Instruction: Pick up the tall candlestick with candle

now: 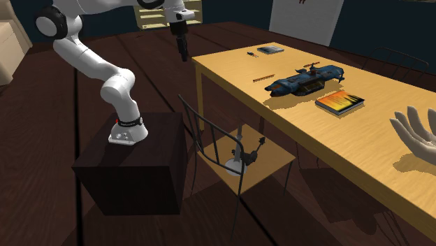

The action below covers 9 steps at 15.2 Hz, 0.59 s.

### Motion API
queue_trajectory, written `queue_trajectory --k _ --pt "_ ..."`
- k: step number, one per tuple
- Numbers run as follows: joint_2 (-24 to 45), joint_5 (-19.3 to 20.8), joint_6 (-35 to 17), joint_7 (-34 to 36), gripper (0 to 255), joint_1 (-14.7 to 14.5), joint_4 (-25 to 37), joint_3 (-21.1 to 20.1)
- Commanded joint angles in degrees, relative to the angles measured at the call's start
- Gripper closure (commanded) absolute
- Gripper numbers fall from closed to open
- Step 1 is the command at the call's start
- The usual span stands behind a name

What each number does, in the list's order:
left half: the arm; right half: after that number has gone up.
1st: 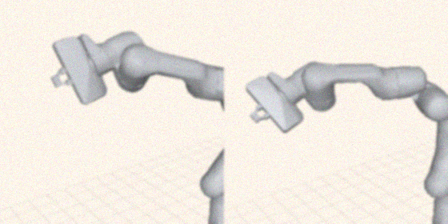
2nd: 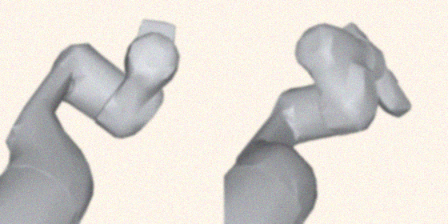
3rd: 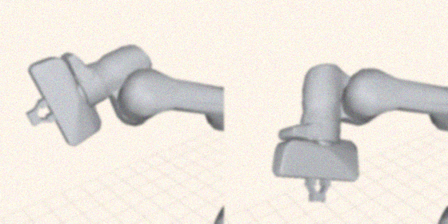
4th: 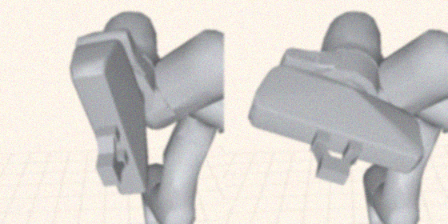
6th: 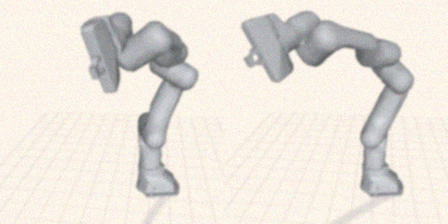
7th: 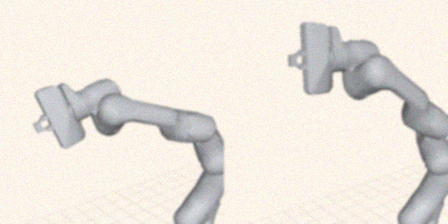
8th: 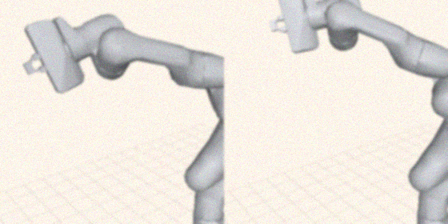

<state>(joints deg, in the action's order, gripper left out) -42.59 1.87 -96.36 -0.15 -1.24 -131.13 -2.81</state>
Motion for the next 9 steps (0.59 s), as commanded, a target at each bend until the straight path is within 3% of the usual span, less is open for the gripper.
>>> queue_trajectory --k 1,9 --pt "0.0 0.0 0.0 0.0 0 0.0 0.0 0.0" --pt "9.1 0.5 -14.8 -2.7 0 2.3 -4.6 5.2"
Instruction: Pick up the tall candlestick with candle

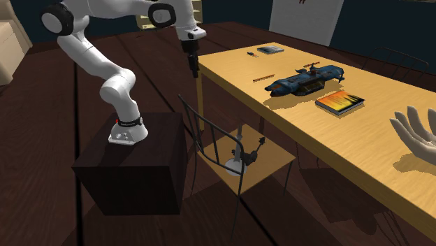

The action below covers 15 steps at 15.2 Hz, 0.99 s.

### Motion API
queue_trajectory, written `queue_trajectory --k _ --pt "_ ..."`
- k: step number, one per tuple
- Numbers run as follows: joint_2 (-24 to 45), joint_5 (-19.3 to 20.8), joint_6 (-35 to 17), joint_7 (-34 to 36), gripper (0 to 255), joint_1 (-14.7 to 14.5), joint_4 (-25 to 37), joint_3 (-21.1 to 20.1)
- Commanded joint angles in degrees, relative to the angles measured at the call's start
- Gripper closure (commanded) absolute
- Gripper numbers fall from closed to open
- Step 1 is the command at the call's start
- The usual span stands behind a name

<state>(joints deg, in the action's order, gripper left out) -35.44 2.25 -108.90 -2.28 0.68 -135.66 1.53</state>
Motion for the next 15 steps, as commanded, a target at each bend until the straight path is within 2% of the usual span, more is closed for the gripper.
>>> queue_trajectory --k 1,9,15 --pt "3.4 0.0 -4.0 -1.0 0 0.6 -0.3 1.5" --pt "17.0 -2.3 -17.5 -5.0 0 1.8 0.6 6.7" --pt "29.0 -7.2 -25.7 -9.8 0 2.2 4.5 10.2"
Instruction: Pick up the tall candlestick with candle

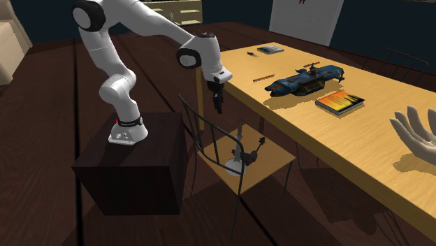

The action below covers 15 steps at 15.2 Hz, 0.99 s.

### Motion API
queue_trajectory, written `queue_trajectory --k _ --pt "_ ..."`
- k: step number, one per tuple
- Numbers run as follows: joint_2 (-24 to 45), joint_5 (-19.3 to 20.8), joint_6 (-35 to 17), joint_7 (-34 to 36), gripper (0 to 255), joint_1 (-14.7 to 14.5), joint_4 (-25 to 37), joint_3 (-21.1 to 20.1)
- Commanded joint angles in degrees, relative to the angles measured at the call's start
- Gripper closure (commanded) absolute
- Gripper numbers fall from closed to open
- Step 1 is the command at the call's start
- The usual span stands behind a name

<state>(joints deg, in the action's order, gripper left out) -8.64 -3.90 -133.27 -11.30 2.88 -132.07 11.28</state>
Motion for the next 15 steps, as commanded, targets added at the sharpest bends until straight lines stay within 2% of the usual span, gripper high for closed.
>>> queue_trajectory --k 1,9,15 --pt "4.3 -2.2 -2.4 -1.8 0 0.1 1.8 0.9" --pt "21.6 -13.6 -8.4 -10.6 0 2.9 12.0 1.9" --pt "25.3 -16.1 -11.7 -12.8 0 3.8 12.0 1.0"
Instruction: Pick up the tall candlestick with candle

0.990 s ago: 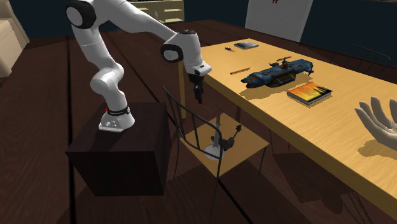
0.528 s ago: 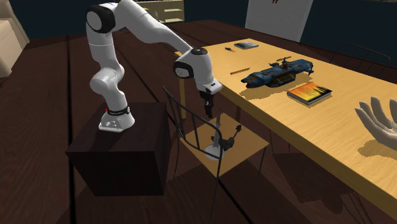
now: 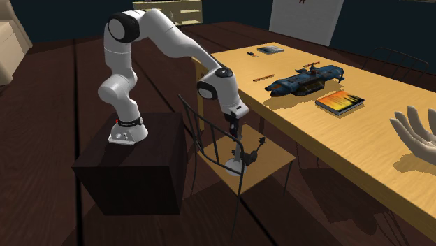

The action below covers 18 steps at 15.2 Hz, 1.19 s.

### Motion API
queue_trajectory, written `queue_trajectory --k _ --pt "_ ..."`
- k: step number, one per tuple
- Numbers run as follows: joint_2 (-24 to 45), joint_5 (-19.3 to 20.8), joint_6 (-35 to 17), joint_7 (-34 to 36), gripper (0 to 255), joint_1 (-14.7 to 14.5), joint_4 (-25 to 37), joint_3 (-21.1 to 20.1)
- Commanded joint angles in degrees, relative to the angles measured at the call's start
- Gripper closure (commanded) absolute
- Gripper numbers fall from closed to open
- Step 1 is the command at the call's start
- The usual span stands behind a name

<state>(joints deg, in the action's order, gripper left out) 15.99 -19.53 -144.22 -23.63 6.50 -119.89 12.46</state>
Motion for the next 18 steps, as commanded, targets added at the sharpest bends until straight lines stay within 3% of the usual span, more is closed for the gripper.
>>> queue_trajectory --k 1,4,5,14,18 --pt "1.2 -0.9 -1.3 -0.8 0 0.2 -0.2 -0.4" --pt "2.0 -1.5 -2.3 -1.4 0 0.4 -0.4 -0.7" --pt "2.0 -1.5 -2.3 -1.4 255 0.5 -0.4 -0.7" --pt "2.0 -1.5 -2.3 -1.4 255 0.4 -0.4 -0.7" --pt "-0.1 0.1 0.1 0.0 255 0.0 0.0 0.1"
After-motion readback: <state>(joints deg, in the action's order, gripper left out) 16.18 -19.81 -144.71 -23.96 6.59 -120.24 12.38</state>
